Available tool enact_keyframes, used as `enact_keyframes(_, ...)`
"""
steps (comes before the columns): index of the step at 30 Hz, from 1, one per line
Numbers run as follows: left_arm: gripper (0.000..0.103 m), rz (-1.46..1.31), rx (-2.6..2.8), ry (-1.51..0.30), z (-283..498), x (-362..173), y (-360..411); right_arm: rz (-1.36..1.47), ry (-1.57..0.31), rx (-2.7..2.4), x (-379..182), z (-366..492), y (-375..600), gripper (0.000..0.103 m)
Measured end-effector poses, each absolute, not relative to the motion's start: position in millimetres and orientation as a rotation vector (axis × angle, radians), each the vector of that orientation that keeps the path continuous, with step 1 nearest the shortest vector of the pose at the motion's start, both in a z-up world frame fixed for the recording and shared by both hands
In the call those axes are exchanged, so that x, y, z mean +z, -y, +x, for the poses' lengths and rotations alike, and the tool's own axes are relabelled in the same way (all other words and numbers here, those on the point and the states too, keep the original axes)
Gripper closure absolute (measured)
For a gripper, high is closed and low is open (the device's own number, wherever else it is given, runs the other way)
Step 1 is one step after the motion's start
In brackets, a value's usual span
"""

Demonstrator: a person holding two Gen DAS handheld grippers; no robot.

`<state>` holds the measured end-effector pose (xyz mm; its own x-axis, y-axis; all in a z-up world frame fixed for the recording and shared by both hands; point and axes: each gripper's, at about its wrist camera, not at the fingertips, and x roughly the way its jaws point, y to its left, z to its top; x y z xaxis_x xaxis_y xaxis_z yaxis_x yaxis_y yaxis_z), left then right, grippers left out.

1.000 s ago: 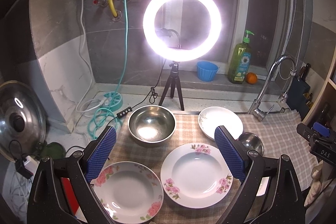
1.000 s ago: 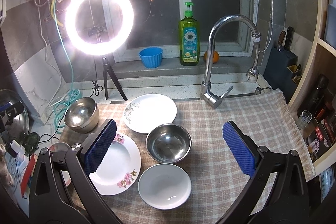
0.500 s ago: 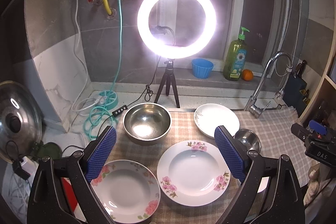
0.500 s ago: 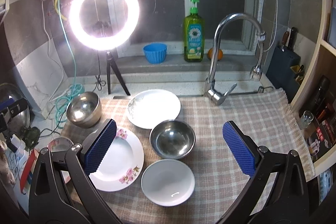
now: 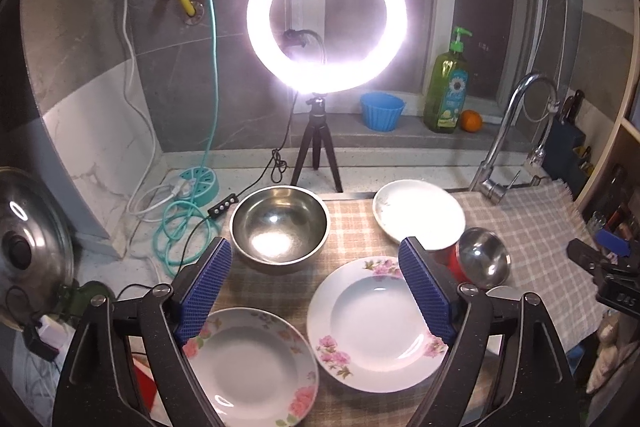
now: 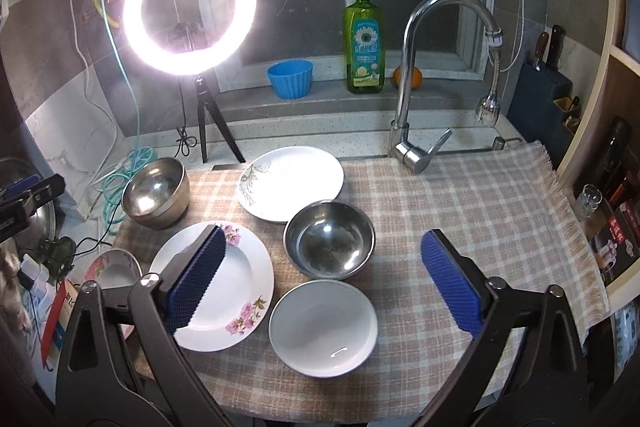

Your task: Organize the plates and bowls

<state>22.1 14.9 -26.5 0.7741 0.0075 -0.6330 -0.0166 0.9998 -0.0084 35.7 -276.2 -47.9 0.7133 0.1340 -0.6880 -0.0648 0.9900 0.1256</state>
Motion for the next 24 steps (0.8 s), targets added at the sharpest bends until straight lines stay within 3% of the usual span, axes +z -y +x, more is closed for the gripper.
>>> enact_keyframes(2, 0.033, -0.002, 0.008, -0.715, 30, -35, -18, 0.111, -0.791, 0.128, -54, 34, 275, 0.014)
enact_keyframes(4, 0.036, -0.011, -0.01, -0.748, 37, -45, -24, 0.141, -0.826, 0.153, -63, 33, 274, 0.021)
enact_keyframes(7, 0.038, -0.022, -0.056, -0.792, 47, -58, -30, 0.171, -0.862, 0.189, -75, 27, 268, 0.023)
enact_keyframes(11, 0.048, -0.024, -0.125, -0.858, 61, -77, -34, 0.186, -0.913, 0.243, -92, 19, 251, 0.026)
enact_keyframes(13, 0.052, -0.019, -0.15, -0.894, 67, -87, -36, 0.187, -0.963, 0.269, -105, 16, 239, 0.038)
enact_keyframes(18, 0.064, -0.066, -0.236, -0.993, 86, -110, -43, 0.217, -1.067, 0.299, -136, 10, 223, 0.053)
enact_keyframes(24, 0.077, -0.101, -0.335, -1.084, 104, -135, -40, 0.328, -1.148, 0.295, -161, 12, 229, 0.058)
